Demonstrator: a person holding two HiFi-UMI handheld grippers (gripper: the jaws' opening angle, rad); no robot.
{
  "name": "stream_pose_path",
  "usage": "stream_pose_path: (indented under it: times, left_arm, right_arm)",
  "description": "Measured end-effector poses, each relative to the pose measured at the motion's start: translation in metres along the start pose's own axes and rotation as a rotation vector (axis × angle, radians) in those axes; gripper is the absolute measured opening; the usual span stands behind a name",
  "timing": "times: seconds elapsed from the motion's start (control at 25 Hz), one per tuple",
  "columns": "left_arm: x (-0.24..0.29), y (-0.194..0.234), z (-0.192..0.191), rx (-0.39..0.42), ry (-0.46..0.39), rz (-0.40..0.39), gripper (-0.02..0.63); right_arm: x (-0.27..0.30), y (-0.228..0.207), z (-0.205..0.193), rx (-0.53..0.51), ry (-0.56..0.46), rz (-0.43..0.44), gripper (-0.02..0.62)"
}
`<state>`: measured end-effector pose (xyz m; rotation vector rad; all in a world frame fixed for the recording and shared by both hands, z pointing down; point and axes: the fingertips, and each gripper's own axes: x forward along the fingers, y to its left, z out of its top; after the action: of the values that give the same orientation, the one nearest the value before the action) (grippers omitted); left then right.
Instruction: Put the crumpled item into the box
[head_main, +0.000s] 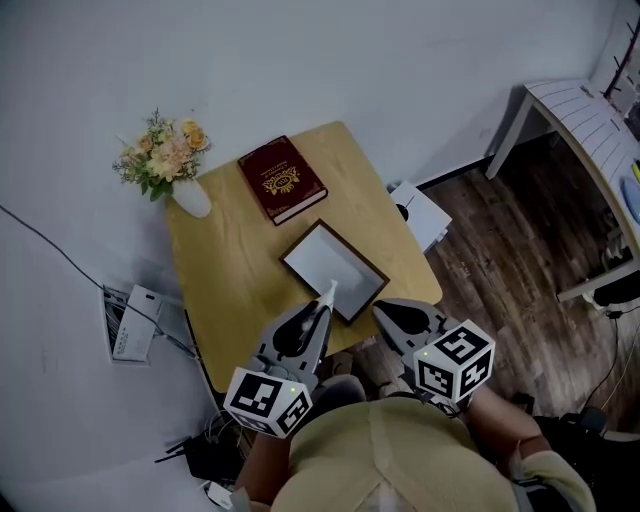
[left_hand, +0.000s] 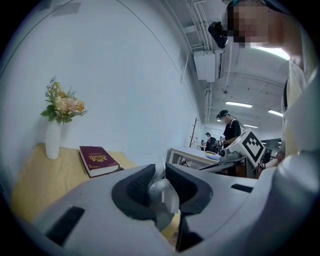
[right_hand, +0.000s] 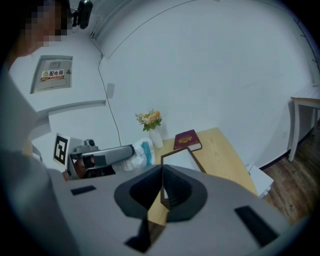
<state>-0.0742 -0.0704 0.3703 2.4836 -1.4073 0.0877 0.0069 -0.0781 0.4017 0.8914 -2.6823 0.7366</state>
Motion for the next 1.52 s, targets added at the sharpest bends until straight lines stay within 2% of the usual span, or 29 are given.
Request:
stream_pose_path:
  times: [0.76, 1.0, 1.24, 1.36, 1.52]
  left_arm:
    - [0.045, 0.056, 0.023, 0.144, 0.095, -0.223, 0.071]
    - [0.052, 0.065, 0.017, 0.265, 0.155, -0.26, 0.071]
    - [0.06, 0.066, 0.013, 0.407, 0.194, -0.281, 0.071]
    - [0.064, 0.062, 0.004, 0.492, 0.25, -0.3, 0.071]
    - [0.069, 0.064, -0.011, 0.532, 0.33, -0.31, 0.071]
  right_arm:
    - [0.041, -0.009, 0.017, 0.077, -0.028, -0.179, 0.029]
    - [0.046, -0.012, 0.021, 0.093, -0.046, -0.217, 0.029]
    - [0.055, -0.018, 0.022, 0.099, -0.027, -0.189, 0.029]
    - [0.06, -0.026, 0.031, 0.091, -0.028, -0.168, 0.029]
    - [0.068, -0.029, 0.04, 0.071, -0.013, -0.117, 0.029]
